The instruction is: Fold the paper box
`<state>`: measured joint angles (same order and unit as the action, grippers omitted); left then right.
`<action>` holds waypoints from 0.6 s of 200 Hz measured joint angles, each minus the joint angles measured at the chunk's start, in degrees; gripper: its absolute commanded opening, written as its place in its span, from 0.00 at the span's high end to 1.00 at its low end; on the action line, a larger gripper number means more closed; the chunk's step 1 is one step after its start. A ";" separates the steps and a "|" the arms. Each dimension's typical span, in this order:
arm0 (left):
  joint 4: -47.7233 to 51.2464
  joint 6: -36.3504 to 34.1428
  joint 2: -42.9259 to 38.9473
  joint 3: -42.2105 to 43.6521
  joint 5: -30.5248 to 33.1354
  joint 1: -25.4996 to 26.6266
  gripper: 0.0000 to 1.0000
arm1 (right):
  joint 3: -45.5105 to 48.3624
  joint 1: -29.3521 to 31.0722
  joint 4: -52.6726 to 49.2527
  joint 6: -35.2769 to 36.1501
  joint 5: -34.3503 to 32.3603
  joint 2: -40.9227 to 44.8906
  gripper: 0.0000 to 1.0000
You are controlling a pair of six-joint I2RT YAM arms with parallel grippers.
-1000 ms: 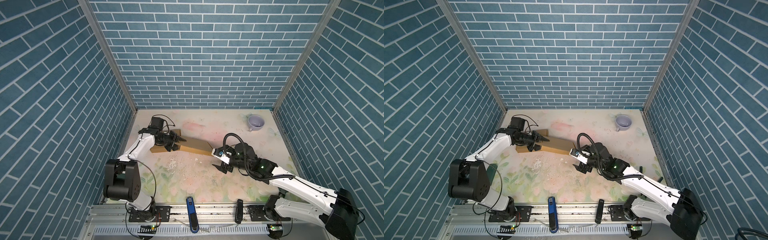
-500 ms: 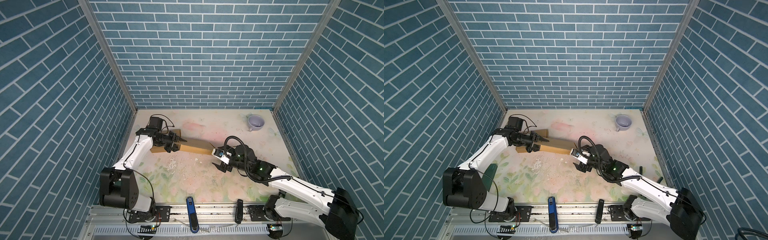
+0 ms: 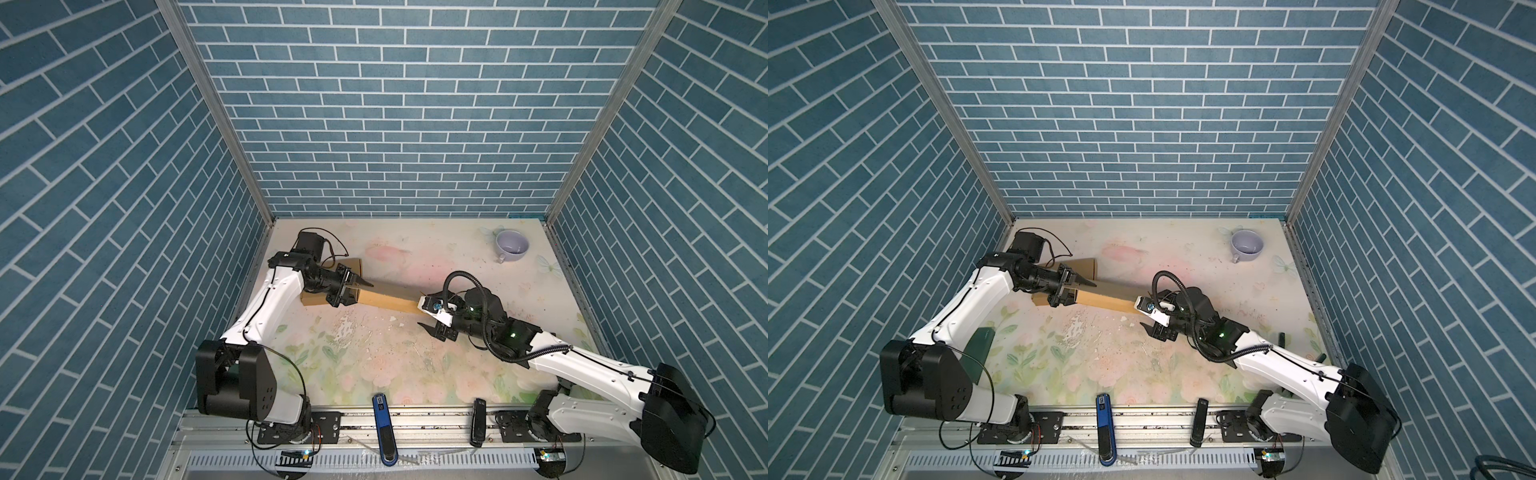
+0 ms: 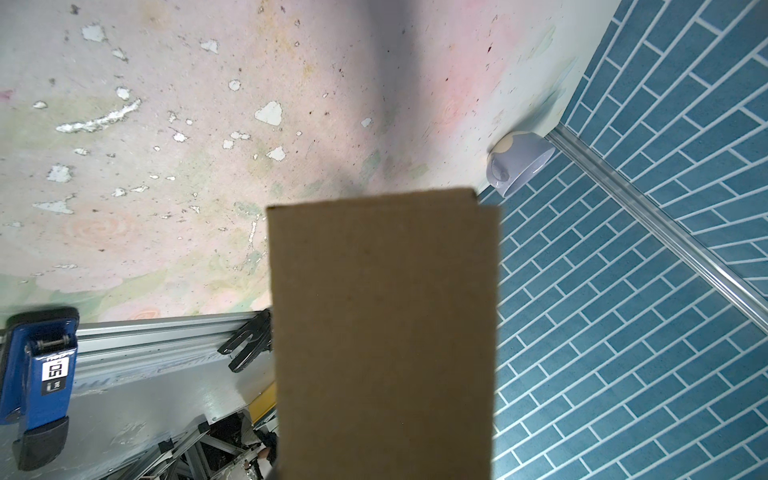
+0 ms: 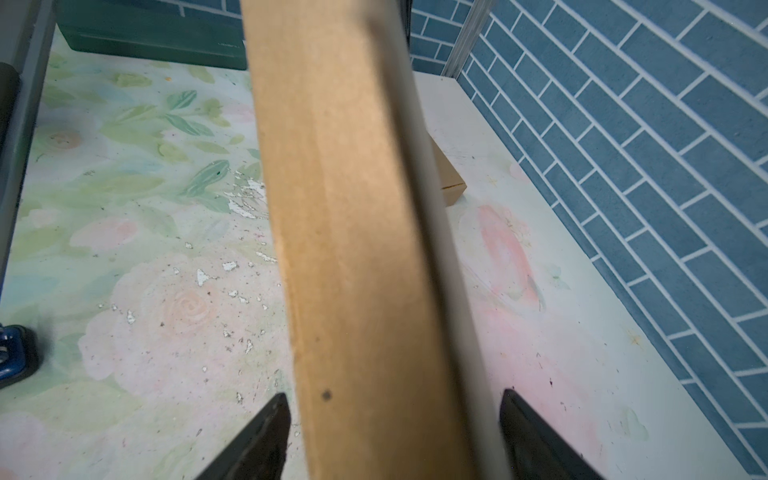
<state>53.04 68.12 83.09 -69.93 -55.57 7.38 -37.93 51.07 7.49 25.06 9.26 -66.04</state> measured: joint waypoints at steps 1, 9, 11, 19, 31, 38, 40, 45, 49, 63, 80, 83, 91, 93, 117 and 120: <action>0.09 -0.02 0.00 -0.02 0.02 0.00 1.00 | 0.00 0.00 0.04 0.00 0.02 -0.02 0.25; 0.52 -0.15 0.02 -0.11 0.09 0.07 1.00 | 0.00 0.02 0.68 0.11 0.39 -0.31 0.27; 0.66 -0.20 0.02 -0.13 0.09 0.09 1.00 | 0.00 0.04 0.81 0.15 0.48 -0.37 0.28; 1.18 -0.28 0.11 -0.24 0.26 0.20 1.00 | 0.00 0.04 1.27 0.39 0.81 -0.66 0.29; 1.64 -0.42 0.20 -0.26 0.52 0.39 1.00 | 0.00 0.04 1.92 0.35 1.29 -0.96 0.32; 1.95 -0.50 0.31 -0.26 0.39 0.55 1.00 | 0.00 0.04 2.29 0.37 1.55 -1.03 0.33; 2.01 -0.50 0.33 -0.26 0.42 0.61 1.00 | 0.00 0.04 2.40 0.48 1.57 -1.05 0.34; 2.21 -0.48 0.42 -0.31 0.44 0.76 1.00 | 0.00 0.02 2.45 0.31 1.68 -1.05 0.34; 2.29 -0.48 0.55 -0.33 0.44 0.81 1.00 | 0.00 0.00 2.51 0.31 1.73 -1.05 0.35; 2.56 -0.48 1.22 -0.72 0.37 0.83 1.00 | 0.00 -0.04 2.84 0.15 1.90 -1.16 0.38; 2.51 -0.35 2.03 -1.16 0.35 1.05 1.00 | 0.00 -0.13 3.21 -0.11 1.97 -1.40 0.43; 2.40 -0.28 2.12 -1.16 0.35 1.09 1.00 | 0.00 -0.15 3.23 -0.26 1.99 -1.46 0.44; 2.21 -0.02 2.29 -1.18 0.44 1.20 1.00 | 0.00 -0.24 3.30 -0.59 1.97 -1.57 0.46; 2.19 0.04 2.34 -1.20 0.44 1.25 1.00 | 0.00 -0.26 3.32 -0.57 1.97 -1.60 0.47; 2.34 0.87 2.80 -1.53 0.90 1.55 1.00 | 0.00 -0.50 3.91 -0.13 1.88 -2.05 0.61; 2.40 0.96 2.86 -1.57 0.96 1.60 1.00 | 0.00 -0.50 3.98 0.15 1.88 -2.12 0.63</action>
<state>55.44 69.08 85.95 -71.50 -54.61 8.97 -37.93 50.57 11.46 25.21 11.14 -68.16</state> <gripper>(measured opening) 0.415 0.440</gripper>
